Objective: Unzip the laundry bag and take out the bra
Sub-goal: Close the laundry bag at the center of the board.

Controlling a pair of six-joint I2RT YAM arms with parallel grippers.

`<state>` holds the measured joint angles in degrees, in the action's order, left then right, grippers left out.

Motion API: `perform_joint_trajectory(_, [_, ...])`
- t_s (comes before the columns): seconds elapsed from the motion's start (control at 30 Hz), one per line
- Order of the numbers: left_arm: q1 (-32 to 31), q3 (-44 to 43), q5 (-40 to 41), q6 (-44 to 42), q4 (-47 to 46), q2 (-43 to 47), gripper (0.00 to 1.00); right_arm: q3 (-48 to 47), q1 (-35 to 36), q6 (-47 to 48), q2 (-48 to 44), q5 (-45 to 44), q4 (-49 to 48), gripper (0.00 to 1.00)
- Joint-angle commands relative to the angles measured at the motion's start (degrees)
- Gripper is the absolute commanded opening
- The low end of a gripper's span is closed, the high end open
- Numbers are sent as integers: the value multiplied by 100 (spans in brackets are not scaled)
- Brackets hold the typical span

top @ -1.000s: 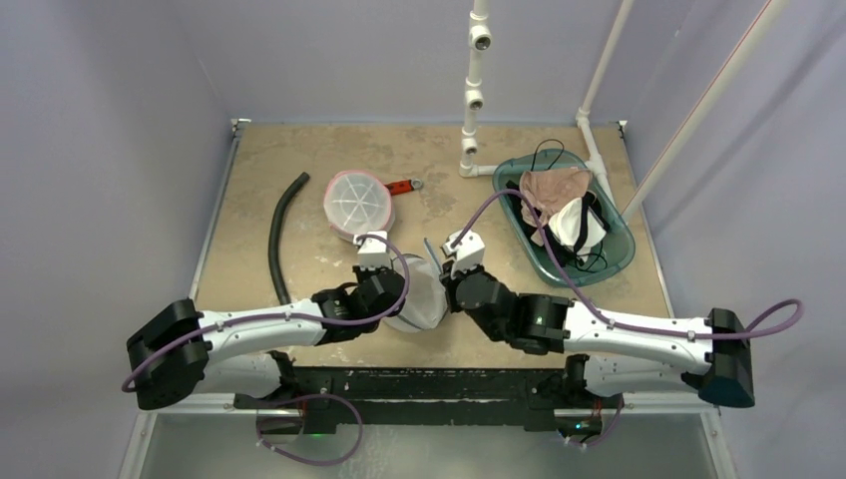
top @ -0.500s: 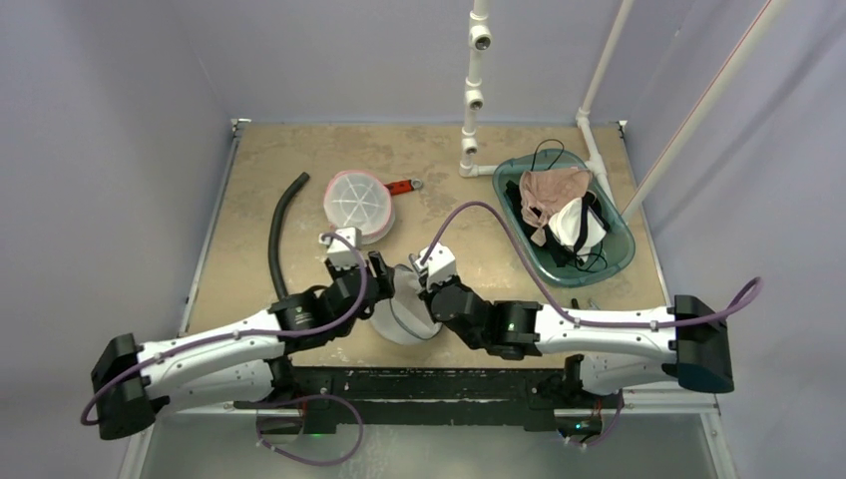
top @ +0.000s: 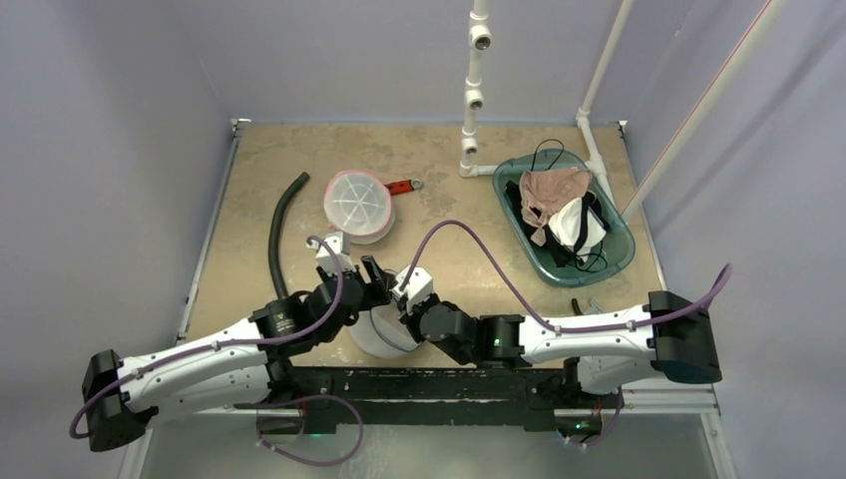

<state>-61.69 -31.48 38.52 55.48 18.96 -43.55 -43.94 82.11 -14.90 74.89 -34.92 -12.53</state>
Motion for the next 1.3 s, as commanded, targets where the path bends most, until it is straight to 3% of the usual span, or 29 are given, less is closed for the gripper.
perform_joint_trajectory(0.0, [-8, -321, -495, 320, 0, -225, 68, 114, 35, 115, -40, -179, -352, 0])
perform_joint_trajectory(0.23, [56, -395, -705, 684, 147, -273, 58, 102, 173, 182, 137, -440, -349, 0])
perform_joint_trajectory(0.4, [198, -395, -871, 786, 96, -393, 46, 29, 354, 248, 311, -683, -338, 0])
perform_joint_trajectory(0.77, [720, -155, -1728, 943, -169, -715, 46, -42, 682, 296, 496, -1217, -276, 0])
perform_joint_trajectory(1.1, [769, -71, -2083, 856, -468, -958, 20, -49, 771, 251, 519, -1503, -241, 0])
perform_joint_trajectory(1.2, [769, -15, -2125, 793, -532, -947, 1, -34, 778, 221, 480, -1539, -228, 0])
perform_joint_trajectory(1.27, [772, 18, -2078, 770, -552, -896, 0, -27, 779, 136, 429, -1519, -161, 1])
